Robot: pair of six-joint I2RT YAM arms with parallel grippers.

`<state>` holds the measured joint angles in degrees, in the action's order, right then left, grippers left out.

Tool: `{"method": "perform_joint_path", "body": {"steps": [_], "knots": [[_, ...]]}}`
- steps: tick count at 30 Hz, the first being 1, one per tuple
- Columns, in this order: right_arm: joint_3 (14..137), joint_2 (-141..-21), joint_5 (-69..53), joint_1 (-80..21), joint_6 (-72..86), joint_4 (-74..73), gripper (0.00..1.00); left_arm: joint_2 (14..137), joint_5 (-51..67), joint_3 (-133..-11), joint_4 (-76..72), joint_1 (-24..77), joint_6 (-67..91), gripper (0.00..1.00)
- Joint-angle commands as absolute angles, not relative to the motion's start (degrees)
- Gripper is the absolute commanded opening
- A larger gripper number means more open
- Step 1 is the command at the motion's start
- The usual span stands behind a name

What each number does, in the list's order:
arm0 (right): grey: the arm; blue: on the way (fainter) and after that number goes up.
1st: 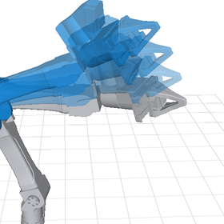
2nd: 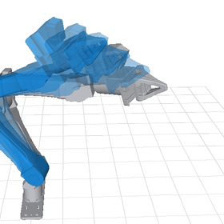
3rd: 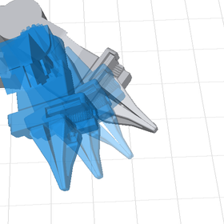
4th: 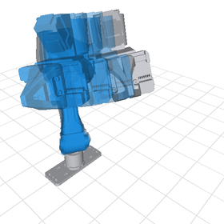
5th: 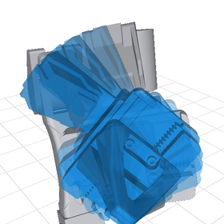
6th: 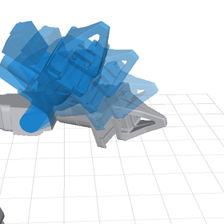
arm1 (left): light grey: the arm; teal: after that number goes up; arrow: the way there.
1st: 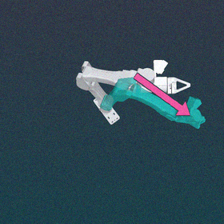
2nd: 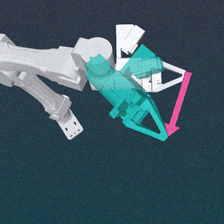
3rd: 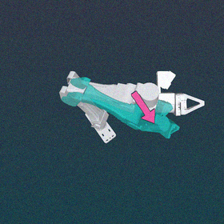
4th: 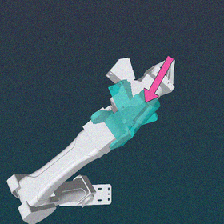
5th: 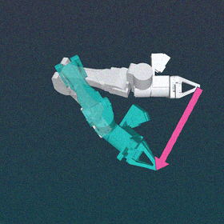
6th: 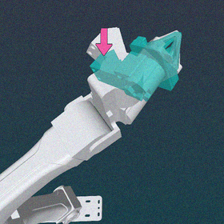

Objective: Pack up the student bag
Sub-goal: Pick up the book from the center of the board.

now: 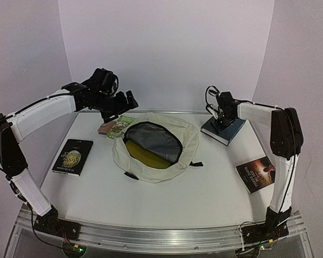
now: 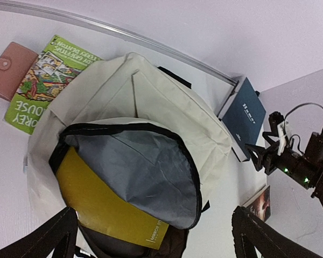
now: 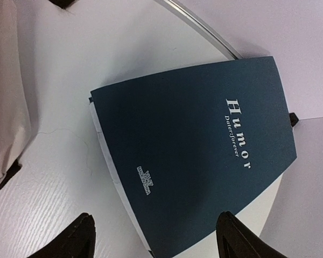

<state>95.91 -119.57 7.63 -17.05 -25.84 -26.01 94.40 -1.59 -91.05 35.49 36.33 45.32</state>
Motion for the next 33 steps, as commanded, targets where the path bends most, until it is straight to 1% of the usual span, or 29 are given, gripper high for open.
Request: {"method": "perform_joint_path", "body": {"steps": [1, 4, 7, 10, 15, 18, 21, 24, 27, 31, 33], "knots": [[94.34, -122.19, 10.16, -17.11, -28.98, -21.76, 0.78, 91.02, -6.26, -93.92, 39.49, 35.25, 47.52, 1.0], [94.12, -124.32, 10.85, -17.16, -29.46, -20.96, 0.83, 92.26, -7.11, -96.71, 41.35, 35.03, 46.12, 1.0], [93.8, -125.78, 13.22, -17.79, -30.39, -19.94, 0.85, 93.95, -6.41, -99.48, 43.43, 34.47, 45.28, 1.0], [92.13, -126.98, 15.21, -18.82, -32.28, -17.57, 0.85, 94.33, -5.6, -100.39, 44.52, 34.38, 44.2, 1.0], [86.56, -129.84, 22.46, -21.29, -37.63, -6.95, 0.81, 90.38, -7.38, -97.89, 44.85, 34.38, 46.8, 1.0], [87.13, -131.37, 25.62, -21.67, -37.12, -4.68, 0.76, 86.41, -7.75, -94.7, 42.15, 34.36, 47.49, 1.0], [87.96, -133.05, 28.98, -21.76, -37.43, -3.2, 0.69, 84.39, -7.95, -93.41, 43.02, 34.18, 46.38, 1.0], [88.03, -134.56, 31.76, -21.73, -38.92, -1.76, 0.63, 84.59, -7.01, -94.97, 46.45, 34.1, 45.3, 1.0], [87.88, -135.07, 33.39, -21.72, -40.24, -0.57, 0.53, 84.83, -6.77, -95.76, 48.38, 34.0, 43.98, 1.0], [88.57, -135.35, 35.75, -21.75, -42.33, 1.69, 0.49, 85.22, -6.05, -96.34, 48.96, 33.68, 42.78, 1.0], [89.39, -135.35, 35.8, -21.73, -43.06, 2.35, 0.41, 85.64, -5.47, -96.66, 49.03, 33.52, 42.21, 1.0]]}}
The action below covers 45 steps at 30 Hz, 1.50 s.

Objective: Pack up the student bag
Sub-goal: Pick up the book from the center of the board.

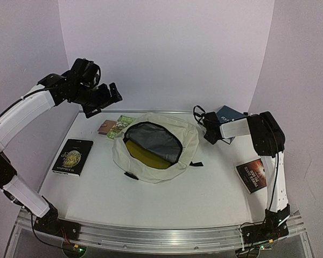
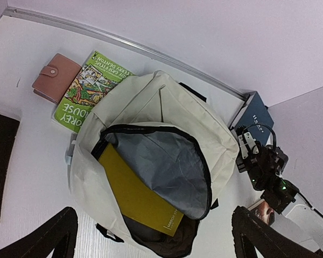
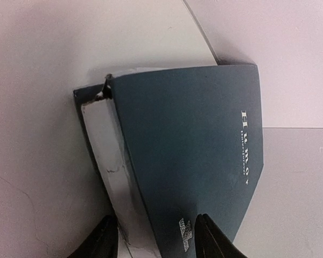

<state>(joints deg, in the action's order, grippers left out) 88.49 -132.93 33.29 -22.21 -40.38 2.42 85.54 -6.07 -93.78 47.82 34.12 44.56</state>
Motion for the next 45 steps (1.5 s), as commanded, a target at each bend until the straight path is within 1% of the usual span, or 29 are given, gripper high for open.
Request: {"method": "perform_joint_path", "body": {"steps": [1, 3, 7, 8, 9, 17, 25, 32, 38, 41, 45], "knots": [[89.78, -135.51, 35.7, -21.72, -43.26, 2.38, 0.36, 85.94, -5.26, -96.78, 49.11, 33.49, 41.98, 1.0], [90.88, -135.83, 35.96, -21.71, -43.83, 2.39, 0.27, 86.39, -4.86, -97.07, 48.95, 33.3, 41.56, 1.0], [92.29, -134.32, 35.85, -21.99, -44.11, 1.59, 0.05, 87.25, -4.32, -97.99, 48.98, 32.79, 40.77, 1.0], [92.4, -133.27, 35.54, -22.17, -43.87, 0.75, 0.01, 87.47, -4.13, -98.3, 48.94, 32.67, 40.58, 1.0], [92.56, -132.08, 35.18, -22.3, -43.57, 0.19, 0.0, 87.64, -3.88, -98.58, 48.84, 32.55, 40.35, 1.0], [96.43, -119.36, 28.67, -22.59, -37.03, -15.54, 0.0, 90.99, -1.32, -103.25, 49.07, 32.06, 37.23, 1.0], [106.33, -107.59, 16.51, -22.59, -32.44, -35.25, 0.0, 93.72, 1.33, -107.42, 49.85, 31.9, 34.07, 1.0], [123.25, -104.66, 7.13, -22.59, -31.83, -53.34, 0.0, 94.16, 3.34, -106.83, 48.35, 31.85, 33.15, 1.0], [139.52, -104.73, -7.59, -22.71, -29.84, -67.23, 0.0, 94.31, 6.45, -105.12, 45.73, 31.82, 32.65, 1.0], [140.63, -103.42, -15.45, -23.29, -28.06, -70.42, 0.0, 94.41, 8.16, -104.26, 45.31, 31.82, 31.65, 1.0], [136.81, -100.29, -25.43, -23.48, -23.27, -69.44, 0.0, 92.97, 13.72, -100.61, 42.88, 31.82, 30.0, 1.0]]}}
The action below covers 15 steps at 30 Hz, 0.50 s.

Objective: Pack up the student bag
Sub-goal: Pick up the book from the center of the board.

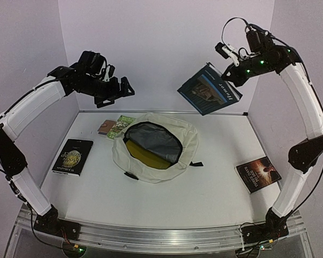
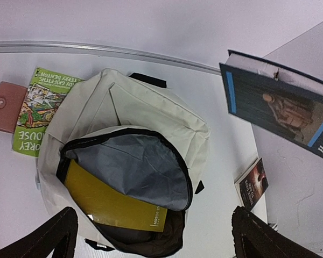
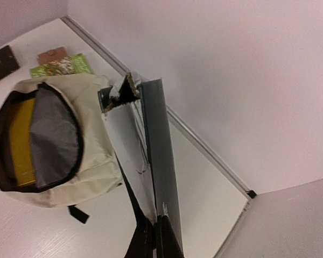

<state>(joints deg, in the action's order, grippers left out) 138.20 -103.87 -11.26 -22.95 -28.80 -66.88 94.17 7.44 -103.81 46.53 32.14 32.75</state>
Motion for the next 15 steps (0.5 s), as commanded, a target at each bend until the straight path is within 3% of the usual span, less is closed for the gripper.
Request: {"method": "perform_joint_path", "body": {"steps": [1, 8, 15], "knots": [[136.85, -100.13, -28.35, -23.48, -21.49, -69.19, 0.0, 92.13, 15.16, -98.98, 41.44, 31.82, 29.6, 1.0], [139.99, -100.56, -42.94, -23.53, -9.55, -65.26, 0.0, 79.58, 30.02, -79.39, 22.27, 31.82, 30.37, 1.0], [137.81, -99.6, -54.65, -23.54, 3.3, -57.14, 0.0, 75.6, 38.26, -71.72, 8.27, 31.99, 33.12, 1.0]]}}
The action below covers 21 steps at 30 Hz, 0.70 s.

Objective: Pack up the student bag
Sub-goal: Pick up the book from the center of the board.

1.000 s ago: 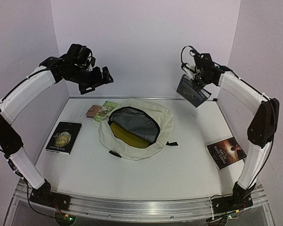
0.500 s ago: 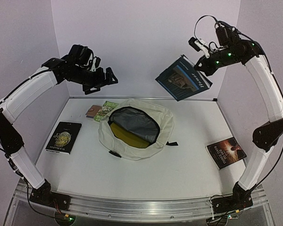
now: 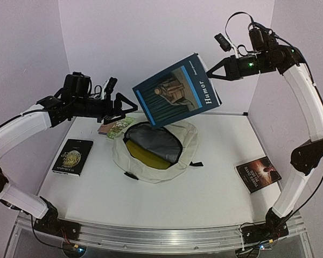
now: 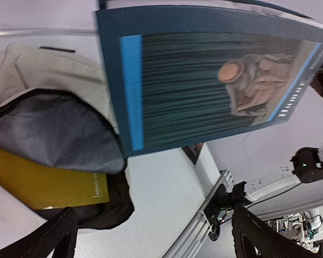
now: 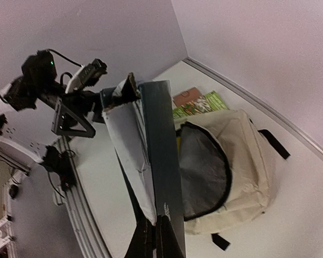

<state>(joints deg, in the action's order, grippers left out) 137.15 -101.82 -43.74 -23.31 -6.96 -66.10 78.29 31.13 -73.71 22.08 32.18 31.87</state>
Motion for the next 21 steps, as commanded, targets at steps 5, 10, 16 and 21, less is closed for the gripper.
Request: {"method": "perform_joint_path", "body": {"steps": [5, 10, 16, 21], "knots": [[137.56, -99.76, -60.95, -23.51, 10.29, -53.26, 0.0, 74.65, 39.09, -70.53, 6.22, 31.91, 32.66, 1.0], [136.99, -99.56, -65.12, -23.51, 15.84, -50.33, 0.0, 73.17, 38.71, -69.78, 7.64, 31.82, 32.96, 1.0], [131.15, -96.56, -67.47, -23.54, 20.05, -46.11, 0.0, 71.38, 42.71, -65.46, -0.29, 30.77, 38.68, 1.0], [128.04, -96.06, -69.86, -23.5, 22.58, -44.88, 0.0, 71.78, 45.79, -65.12, -7.56, 30.73, 42.62, 0.99]]}}
